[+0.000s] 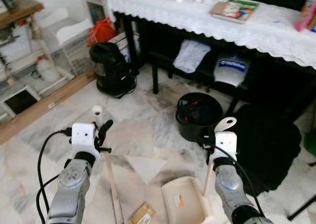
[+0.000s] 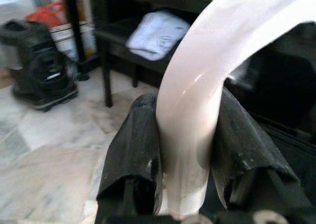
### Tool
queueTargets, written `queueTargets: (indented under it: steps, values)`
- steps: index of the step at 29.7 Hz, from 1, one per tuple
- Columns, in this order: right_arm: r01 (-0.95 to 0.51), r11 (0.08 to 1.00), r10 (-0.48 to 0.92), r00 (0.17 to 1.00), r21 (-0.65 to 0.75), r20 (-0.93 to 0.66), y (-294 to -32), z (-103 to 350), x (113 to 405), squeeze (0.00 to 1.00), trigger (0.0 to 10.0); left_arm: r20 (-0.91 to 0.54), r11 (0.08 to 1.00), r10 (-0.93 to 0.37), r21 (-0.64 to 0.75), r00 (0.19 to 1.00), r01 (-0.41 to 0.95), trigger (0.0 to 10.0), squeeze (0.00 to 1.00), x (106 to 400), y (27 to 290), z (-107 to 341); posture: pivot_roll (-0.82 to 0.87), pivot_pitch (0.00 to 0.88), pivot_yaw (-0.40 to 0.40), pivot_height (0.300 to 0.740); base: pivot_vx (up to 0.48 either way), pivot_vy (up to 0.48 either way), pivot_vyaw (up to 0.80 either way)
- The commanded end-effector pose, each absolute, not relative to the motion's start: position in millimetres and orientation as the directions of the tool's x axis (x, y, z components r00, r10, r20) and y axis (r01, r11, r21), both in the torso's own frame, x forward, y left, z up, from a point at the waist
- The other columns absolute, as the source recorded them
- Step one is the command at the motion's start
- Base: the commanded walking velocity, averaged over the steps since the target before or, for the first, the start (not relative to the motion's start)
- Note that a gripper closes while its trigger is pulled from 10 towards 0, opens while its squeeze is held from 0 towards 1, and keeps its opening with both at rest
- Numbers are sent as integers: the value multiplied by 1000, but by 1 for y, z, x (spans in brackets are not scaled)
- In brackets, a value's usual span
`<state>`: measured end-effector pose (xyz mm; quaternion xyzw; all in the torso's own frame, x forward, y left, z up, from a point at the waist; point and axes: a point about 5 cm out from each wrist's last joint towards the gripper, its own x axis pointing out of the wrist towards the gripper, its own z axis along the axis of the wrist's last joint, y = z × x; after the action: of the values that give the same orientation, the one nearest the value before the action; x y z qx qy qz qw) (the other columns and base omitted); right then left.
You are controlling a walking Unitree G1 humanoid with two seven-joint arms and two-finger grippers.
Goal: Sweep floor
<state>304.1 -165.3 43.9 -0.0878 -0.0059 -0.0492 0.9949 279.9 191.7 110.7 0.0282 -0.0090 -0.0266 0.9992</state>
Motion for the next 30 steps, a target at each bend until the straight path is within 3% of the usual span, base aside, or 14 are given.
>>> queueTargets:
  steps: [1,12,30]
  values:
    - [89,983,-81,995,-158,56,-160,51,308,0,10000,36,997,-39,61,999,37,10000,0,279,196,112,111,92,22,740,0,0,800]
    - [88,984,-81,995,-157,51,-160,50,308,0,10000,34,997,-49,66,998,46,10000,0,279,195,110,111,92,24,740,0,0,758]
    - [101,981,-98,995,-166,28,-164,48,308,0,10000,-38,988,-83,126,996,87,10000,0,275,197,100,115,101,23,740,0,0,0]
